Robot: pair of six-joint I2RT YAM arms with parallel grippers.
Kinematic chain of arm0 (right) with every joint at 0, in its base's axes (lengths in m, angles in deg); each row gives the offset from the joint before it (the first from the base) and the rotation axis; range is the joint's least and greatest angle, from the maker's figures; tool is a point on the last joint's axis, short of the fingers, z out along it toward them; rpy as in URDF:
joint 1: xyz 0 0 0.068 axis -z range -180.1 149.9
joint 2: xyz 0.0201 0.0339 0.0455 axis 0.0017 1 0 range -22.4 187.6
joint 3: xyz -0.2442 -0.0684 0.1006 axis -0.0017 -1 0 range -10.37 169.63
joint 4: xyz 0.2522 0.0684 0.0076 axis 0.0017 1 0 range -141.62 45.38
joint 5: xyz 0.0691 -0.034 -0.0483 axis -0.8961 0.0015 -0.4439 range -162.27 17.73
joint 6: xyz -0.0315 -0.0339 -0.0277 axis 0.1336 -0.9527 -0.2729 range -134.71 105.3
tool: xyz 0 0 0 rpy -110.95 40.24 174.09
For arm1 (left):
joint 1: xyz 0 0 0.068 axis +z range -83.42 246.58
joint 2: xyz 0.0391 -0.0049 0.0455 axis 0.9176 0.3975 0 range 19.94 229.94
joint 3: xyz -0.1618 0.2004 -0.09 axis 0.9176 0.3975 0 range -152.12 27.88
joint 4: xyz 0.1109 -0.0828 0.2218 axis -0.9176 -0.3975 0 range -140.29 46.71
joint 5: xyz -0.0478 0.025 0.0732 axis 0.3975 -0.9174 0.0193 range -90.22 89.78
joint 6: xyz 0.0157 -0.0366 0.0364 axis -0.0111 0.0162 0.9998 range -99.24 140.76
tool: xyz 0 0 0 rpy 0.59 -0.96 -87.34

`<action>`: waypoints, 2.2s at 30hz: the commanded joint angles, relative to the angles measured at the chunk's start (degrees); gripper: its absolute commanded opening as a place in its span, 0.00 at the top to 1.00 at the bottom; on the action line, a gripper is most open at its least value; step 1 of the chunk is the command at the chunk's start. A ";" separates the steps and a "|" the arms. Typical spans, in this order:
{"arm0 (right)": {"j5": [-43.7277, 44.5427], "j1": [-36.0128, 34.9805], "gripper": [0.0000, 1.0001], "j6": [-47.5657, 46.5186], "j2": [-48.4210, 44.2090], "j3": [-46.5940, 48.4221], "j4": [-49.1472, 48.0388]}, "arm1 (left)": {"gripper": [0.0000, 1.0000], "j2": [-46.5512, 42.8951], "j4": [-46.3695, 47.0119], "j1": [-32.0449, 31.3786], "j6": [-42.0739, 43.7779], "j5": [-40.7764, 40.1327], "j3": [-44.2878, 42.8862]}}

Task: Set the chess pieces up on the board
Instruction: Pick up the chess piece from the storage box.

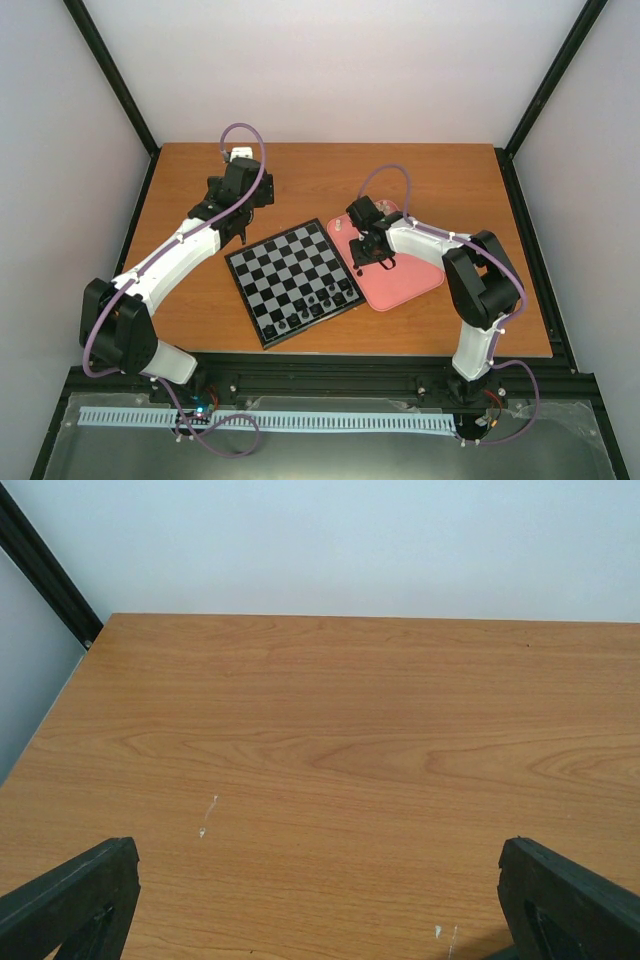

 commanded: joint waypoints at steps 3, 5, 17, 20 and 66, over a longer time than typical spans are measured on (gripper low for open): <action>0.90 0.58 0.81 -0.16 1.33 -0.58 0.15 | 0.00 0.45 1.22 -0.50 0.12 -0.12 -0.85; 0.97 0.73 0.81 -0.14 1.38 -0.78 0.08 | 0.00 0.33 1.21 -0.50 0.15 -0.10 -0.72; 0.09 1.20 0.84 -0.18 0.94 -1.35 -0.46 | 0.00 0.10 1.02 -0.50 0.07 -0.03 -0.59; -0.21 1.20 0.84 -0.28 0.40 -1.30 -0.51 | 0.00 0.12 1.02 -0.50 0.06 -0.07 -0.59; 1.89 -4.81 0.97 -0.66 -11.89 4.73 6.82 | 0.00 -0.14 0.79 -0.50 0.00 0.01 -0.95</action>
